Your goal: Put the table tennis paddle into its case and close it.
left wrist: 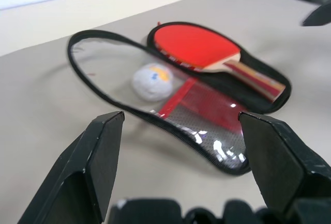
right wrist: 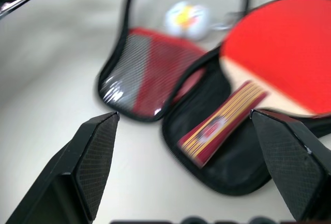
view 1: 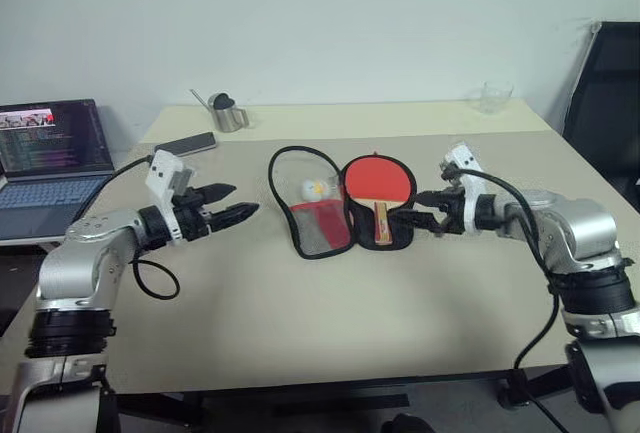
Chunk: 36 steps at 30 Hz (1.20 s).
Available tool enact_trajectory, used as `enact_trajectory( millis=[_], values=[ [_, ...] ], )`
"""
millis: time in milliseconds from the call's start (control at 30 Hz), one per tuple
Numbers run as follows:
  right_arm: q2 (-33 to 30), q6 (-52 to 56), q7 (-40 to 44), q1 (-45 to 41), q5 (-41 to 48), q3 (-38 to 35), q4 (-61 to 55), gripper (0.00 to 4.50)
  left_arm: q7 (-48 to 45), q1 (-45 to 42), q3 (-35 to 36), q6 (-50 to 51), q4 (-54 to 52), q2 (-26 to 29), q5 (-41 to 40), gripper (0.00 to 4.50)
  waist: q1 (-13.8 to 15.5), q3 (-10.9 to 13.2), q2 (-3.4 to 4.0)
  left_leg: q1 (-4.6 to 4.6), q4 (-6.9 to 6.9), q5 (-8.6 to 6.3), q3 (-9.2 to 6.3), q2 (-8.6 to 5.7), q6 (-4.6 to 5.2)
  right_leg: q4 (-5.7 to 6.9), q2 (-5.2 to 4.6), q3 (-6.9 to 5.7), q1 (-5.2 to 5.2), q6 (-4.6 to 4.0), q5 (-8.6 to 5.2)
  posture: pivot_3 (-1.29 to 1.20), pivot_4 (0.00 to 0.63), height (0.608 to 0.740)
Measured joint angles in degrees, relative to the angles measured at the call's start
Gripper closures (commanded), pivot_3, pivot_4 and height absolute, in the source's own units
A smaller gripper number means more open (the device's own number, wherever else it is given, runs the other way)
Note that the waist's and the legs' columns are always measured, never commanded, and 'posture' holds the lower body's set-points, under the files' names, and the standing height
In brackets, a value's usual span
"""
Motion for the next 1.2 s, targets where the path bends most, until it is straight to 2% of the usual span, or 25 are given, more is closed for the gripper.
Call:
enact_trajectory(
  millis=[167, 333, 467, 600, 700, 933, 967, 1200],
  values=[
    [-4.9, -6.7, 5.66, -0.38, -0.73, -0.54, 4.43, 0.03, -0.93, -0.98, 0.29, -1.65, 5.52, 1.87, 1.85, 0.64, 0.61, 0.01, -0.02, 0.01, 0.04, 0.03, -0.02, 0.0, -0.07, -0.01, -0.07, -0.04, 0.03, 0.0, 0.0, 0.0, 0.15, 0.74],
    [-6.1, -10.68, 8.16, -1.52, -1.17, -1.68, 8.51, 0.03, -0.6, -3.02, 0.25, -2.64, 8.62, 1.6, 3.13, 0.64, 0.93, 0.01, -0.02, -0.04, 0.04, 0.04, -0.03, -0.05, -0.09, -0.04, -0.17, -0.07, 0.02, 0.0, 0.0, 0.0, 0.15, 0.74],
    [-6.94, -11.32, 9.94, -2.94, -0.32, -3.47, 8.71, 0.03, 1.3, -4.99, -1.82, -3.05, 11.77, -0.57, 6.06, 0.64, 1.04, 0.01, -0.02, -0.05, 0.04, 0.04, -0.03, -0.07, -0.09, -0.05, -0.2, -0.1, 0.03, 0.01, 0.01, 0.0, 0.15, 0.74],
    [-7.03, -11.69, 10.74, -3.06, 0.06, -3.88, 8.3, 0.03, 5.04, -10.14, -7.52, -4.44, 20.87, -4.63, 12.45, 0.64, 1.16, 0.04, -0.09, -0.1, 0.08, 0.05, -0.05, -0.1, -0.09, -0.01, -0.22, -0.13, 0.03, 0.04, 0.03, 0.0, 0.15, 0.74],
    [-7.04, -11.03, 10.91, -3.14, 0.95, -4.77, 6.86, 0.0, 7.22, -15.85, -9.65, -6.75, 28.67, -6.46, 16.32, 1.59, 1.11, 0.07, -0.14, -0.11, 0.1, 0.05, -0.04, -0.11, -0.09, -0.01, -0.22, -0.14, 0.01, 0.04, 0.03, 0.0, 0.15, 0.74],
    [-7.32, -7.27, 12.68, -2.82, 6.64, -6.88, -1.0, 0.0, 8.01, -22.6, -11.42, -9.1, 39.35, -11.34, 20.47, 4.26, 1.04, 0.07, -0.15, -0.18, 0.09, 0.04, -0.03, -0.13, -0.09, -0.05, -0.27, -0.15, -0.03, 0.05, 0.03, 0.0, 0.15, 0.74],
    [-7.38, -7.16, 12.63, -2.65, 6.77, -6.87, -1.76, 0.0, 8.1, -22.87, -11.63, -9.16, 40.53, -11.97, 20.99, 4.45, 1.04, 0.07, -0.15, -0.18, 0.1, 0.04, -0.03, -0.13, -0.09, -0.04, -0.27, -0.15, -0.02, 0.05, 0.03, 0.0, 0.15, 0.74],
    [-7.4, -6.95, 11.28, -1.58, 6.64, -6.76, -2.42, 0.0, 9.41, -24.33, -11.74, -10.18, 42.97, -15.76, 22.96, 4.45, 1.15, 0.08, -0.17, -0.18, 0.13, 0.05, -0.03, -0.15, -0.09, 0.01, -0.3, -0.15, -0.03, 0.06, 0.04, 0.0, 0.15, 0.74]
  ],
)
